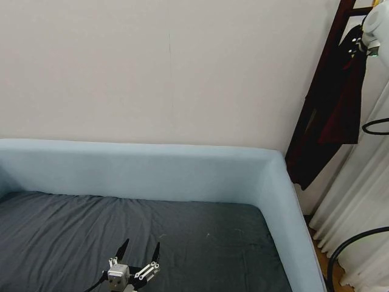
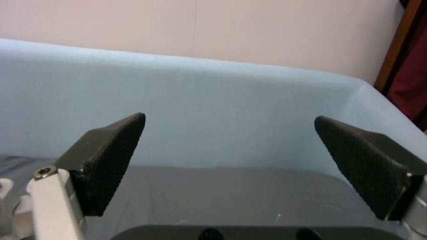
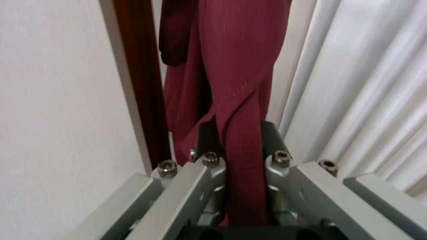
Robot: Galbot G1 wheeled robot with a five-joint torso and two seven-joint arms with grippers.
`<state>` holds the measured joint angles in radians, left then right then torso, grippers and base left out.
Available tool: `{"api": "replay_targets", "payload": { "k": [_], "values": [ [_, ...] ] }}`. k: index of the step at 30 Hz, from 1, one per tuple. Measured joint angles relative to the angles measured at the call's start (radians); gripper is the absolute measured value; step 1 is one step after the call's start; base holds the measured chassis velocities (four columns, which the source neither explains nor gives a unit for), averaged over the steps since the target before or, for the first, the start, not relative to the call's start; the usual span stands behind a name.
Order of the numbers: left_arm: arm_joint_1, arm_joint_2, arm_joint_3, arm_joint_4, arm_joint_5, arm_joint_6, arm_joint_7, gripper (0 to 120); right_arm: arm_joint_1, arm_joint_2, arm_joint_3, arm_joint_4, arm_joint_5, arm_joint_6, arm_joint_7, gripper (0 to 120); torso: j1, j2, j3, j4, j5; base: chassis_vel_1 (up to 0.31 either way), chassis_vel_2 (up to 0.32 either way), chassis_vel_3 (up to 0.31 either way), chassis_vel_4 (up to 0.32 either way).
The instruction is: Pick up the clothes from the sofa and hang them on the clothes hanger.
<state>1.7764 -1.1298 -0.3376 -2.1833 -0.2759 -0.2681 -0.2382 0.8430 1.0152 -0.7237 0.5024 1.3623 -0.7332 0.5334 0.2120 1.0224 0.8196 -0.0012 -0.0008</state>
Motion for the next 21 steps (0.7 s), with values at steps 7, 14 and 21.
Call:
{"api": "replay_targets", "payload": {
  "k": [7,14,21],
  "values": [
    [0.000,0.000,0.000,0.000,0.000,0.000,0.000,100,-0.020,-0.004,0.027,-0.018,-0.063,0.001,0.003,3,0.000,0.000,0.000,0.0000,0.0001,0.000,0.000,0.000,0.000],
    [0.000,0.000,0.000,0.000,0.000,0.000,0.000,100,-0.025,-0.002,0.026,-0.010,-0.061,0.002,0.001,3,0.000,0.000,0.000,-0.0002,0.0000,0.000,0.000,0.000,0.000],
    [0.000,0.000,0.000,0.000,0.000,0.000,0.000,100,-0.022,-0.016,0.002,0.045,-0.037,0.002,-0.021,23,0.000,0.000,0.000,-0.0001,0.0000,0.000,0.000,0.000,0.000]
  ]
}}
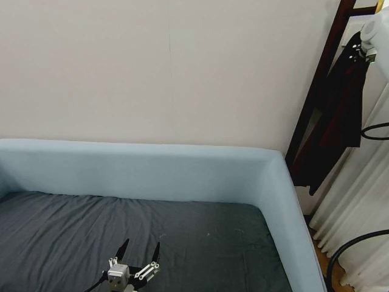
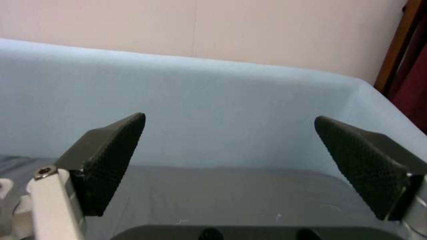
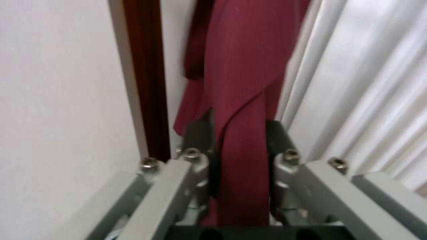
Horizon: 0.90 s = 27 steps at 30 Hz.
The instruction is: Pick up the clothes from the sofa and hang them on the clothes hanger.
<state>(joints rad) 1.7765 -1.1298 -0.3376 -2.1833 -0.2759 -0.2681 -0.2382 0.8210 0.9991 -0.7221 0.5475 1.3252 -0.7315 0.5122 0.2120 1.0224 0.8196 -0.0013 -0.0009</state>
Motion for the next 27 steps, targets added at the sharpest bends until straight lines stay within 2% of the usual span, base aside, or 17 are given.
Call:
{"api": "replay_targets", "payload": {
  "k": [2,3,6,8,9,13,15,18,19,21,23,27],
  "values": [
    [0.000,0.000,0.000,0.000,0.000,0.000,0.000,100,0.000,0.000,0.000,0.000,0.000,0.000,0.000,23,0.000,0.000,0.000,0.0000,0.0000,0.000,0.000,0.000,0.000],
    [0.000,0.000,0.000,0.000,0.000,0.000,0.000,100,0.004,-0.003,-0.010,0.010,0.006,0.000,0.000,32,0.000,0.000,0.000,0.0001,-0.0003,0.000,0.000,0.000,0.000],
    [0.000,0.000,0.000,0.000,0.000,0.000,0.000,100,0.005,-0.007,-0.015,0.016,0.008,0.000,0.000,38,0.000,0.000,0.000,0.0001,-0.0002,0.000,0.000,0.000,0.000],
    [0.000,0.000,0.000,0.000,0.000,0.000,0.000,100,0.004,-0.022,-0.018,0.042,0.012,0.000,0.000,50,0.000,0.000,0.000,-0.0002,0.0001,0.000,0.000,0.000,0.000],
    [0.000,0.000,0.000,0.000,0.000,0.000,0.000,100,0.004,-0.022,-0.018,0.042,0.012,0.000,0.000,50,0.000,0.000,0.000,-0.0002,0.0001,0.000,0.000,0.000,0.000],
    [0.000,0.000,0.000,0.000,0.000,0.000,0.000,100,0.002,-0.082,-0.027,0.176,0.017,0.000,-0.008,70,0.000,0.000,0.000,0.0002,-0.0001,0.000,0.000,0.000,0.000],
    [0.000,0.000,0.000,0.000,0.000,0.000,0.000,100,0.003,-0.105,-0.038,0.227,0.018,0.000,-0.012,74,0.000,0.000,0.000,0.0000,-0.0001,0.000,0.000,0.000,0.000],
    [0.000,0.000,0.000,0.000,0.000,0.000,0.000,100,0.004,-0.160,-0.054,0.345,0.024,0.000,-0.007,88,0.000,0.000,0.000,-0.0005,0.0003,0.000,0.000,0.000,0.000],
    [0.000,0.000,0.000,0.000,0.000,0.000,0.000,100,0.004,-0.160,-0.054,0.345,0.024,0.000,-0.007,88,0.000,0.000,0.000,-0.0005,0.0003,0.000,0.000,0.000,0.000],
    [0.000,0.000,0.000,0.000,0.000,0.000,0.000,100,0.007,-0.181,-0.054,0.395,0.029,0.000,0.003,97,0.000,0.000,0.000,-0.0001,0.0000,0.000,0.000,0.000,0.000],
    [0.000,0.000,0.000,0.000,0.000,0.000,0.000,100,0.008,-0.194,-0.054,0.420,0.027,0.000,0.003,98,0.000,0.000,0.000,0.0003,-0.0001,0.000,0.000,0.000,0.000],
    [0.000,0.000,0.000,0.000,0.000,0.000,0.000,100,-0.012,-0.275,-0.046,0.591,0.030,0.011,-0.003,100,0.000,0.000,0.000,-0.0002,-0.0001,0.000,0.000,0.000,0.000]
  ]
}}
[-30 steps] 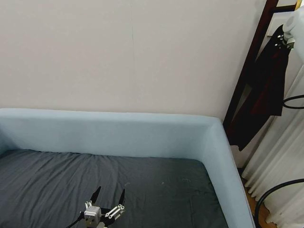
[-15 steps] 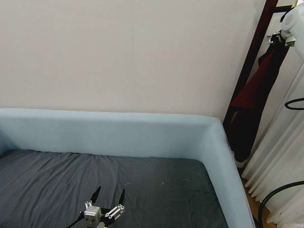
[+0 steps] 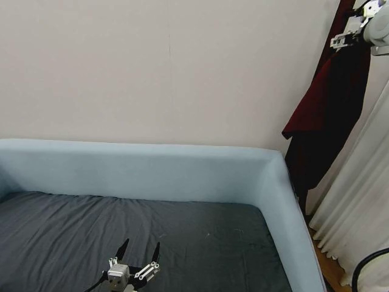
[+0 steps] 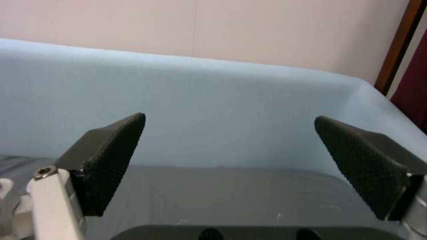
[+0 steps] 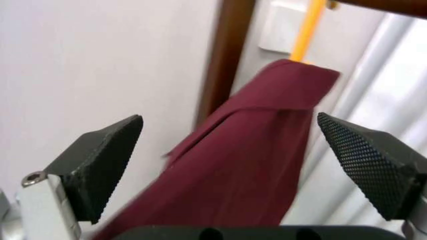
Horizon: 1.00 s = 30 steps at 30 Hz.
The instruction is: Pick up the clothes from the sofa and hang them on the clothes hanger.
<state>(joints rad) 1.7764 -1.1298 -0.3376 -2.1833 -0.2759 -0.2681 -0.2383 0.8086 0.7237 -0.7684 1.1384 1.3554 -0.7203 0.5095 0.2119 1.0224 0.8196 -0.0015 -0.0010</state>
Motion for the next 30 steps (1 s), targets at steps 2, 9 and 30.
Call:
{"api": "replay_targets", "payload": {
  "k": [2,9,30],
  "values": [
    [0.000,0.000,0.000,0.000,0.000,0.000,0.000,100,-0.018,-0.029,0.017,0.075,0.013,0.015,0.000,100,0.000,0.000,0.000,-0.0003,0.0007,0.000,0.000,0.000,0.000],
    [0.000,0.000,0.000,0.000,0.000,0.000,0.000,100,-0.202,-0.155,0.202,0.456,0.091,0.158,-0.030,100,0.000,0.000,0.000,0.0004,-0.0001,0.000,0.000,0.000,0.000],
    [0.000,0.000,0.000,0.000,0.000,0.000,0.000,100,-1.339,-0.148,0.778,0.869,-0.222,0.396,-0.089,100,0.000,0.000,0.000,0.0001,0.0003,0.000,0.000,0.000,0.000]
  ]
}}
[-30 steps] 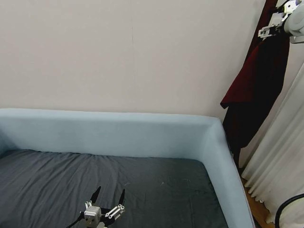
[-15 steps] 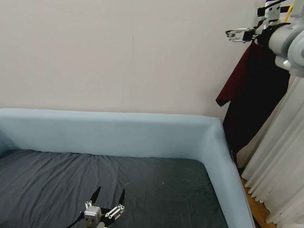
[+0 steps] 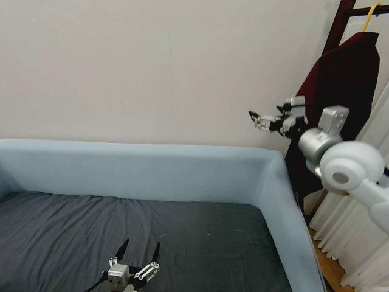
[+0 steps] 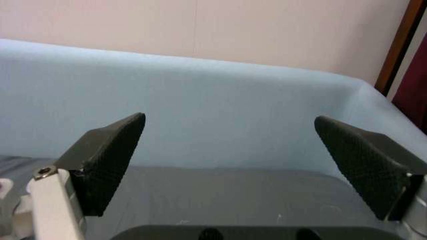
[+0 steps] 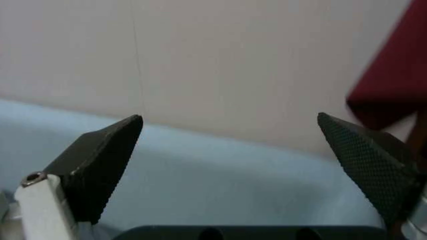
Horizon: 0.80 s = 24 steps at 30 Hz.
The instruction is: Pick up the clothes from the sofa and hang them on the clothes hanger.
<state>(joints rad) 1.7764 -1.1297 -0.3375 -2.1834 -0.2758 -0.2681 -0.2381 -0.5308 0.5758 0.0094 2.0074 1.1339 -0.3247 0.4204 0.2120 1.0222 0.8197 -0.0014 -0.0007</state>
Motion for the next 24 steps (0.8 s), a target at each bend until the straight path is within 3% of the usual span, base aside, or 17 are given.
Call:
{"api": "replay_targets", "payload": {
  "k": [5,7,10,12,13,15,24],
  "values": [
    [0.000,0.000,0.000,0.000,0.000,0.000,0.000,100,-0.462,0.088,0.229,0.052,-0.249,0.079,-0.037,100,0.000,0.000,0.000,-0.0001,0.0003,0.000,0.000,0.000,0.000],
    [0.000,0.000,0.000,0.000,0.000,0.000,0.000,100,-0.531,0.104,0.271,0.060,-0.290,0.102,-0.049,100,0.000,0.000,0.000,0.0003,-0.0004,0.000,0.000,0.000,0.000],
    [0.000,0.000,0.000,0.000,0.000,0.000,0.000,100,-0.790,0.203,0.443,0.086,-0.463,0.196,-0.119,100,0.000,0.000,0.000,-0.0001,-0.0001,0.000,0.000,0.000,0.000],
    [0.000,0.000,0.000,0.000,0.000,0.000,0.000,100,-0.825,0.225,0.465,0.089,-0.490,0.214,-0.133,100,0.000,0.000,0.000,-0.0004,0.0000,0.000,0.000,0.000,0.000],
    [0.000,0.000,0.000,0.000,0.000,0.000,0.000,100,-0.927,0.306,0.525,0.094,-0.577,0.280,-0.175,100,0.000,0.000,0.000,-0.0002,-0.0003,0.000,0.000,0.000,0.000],
    [0.000,0.000,0.000,0.000,0.000,0.000,0.000,100,-1.022,0.399,0.575,0.107,-0.652,0.340,-0.216,100,0.000,0.000,0.000,0.0001,-0.0002,0.000,0.000,0.000,0.000],
    [0.000,0.000,0.000,0.000,0.000,0.000,0.000,100,-1.261,0.591,0.636,0.249,-0.855,0.467,-0.305,100,0.000,0.000,0.000,0.0000,-0.0007,0.000,0.000,0.000,0.000]
  ]
}}
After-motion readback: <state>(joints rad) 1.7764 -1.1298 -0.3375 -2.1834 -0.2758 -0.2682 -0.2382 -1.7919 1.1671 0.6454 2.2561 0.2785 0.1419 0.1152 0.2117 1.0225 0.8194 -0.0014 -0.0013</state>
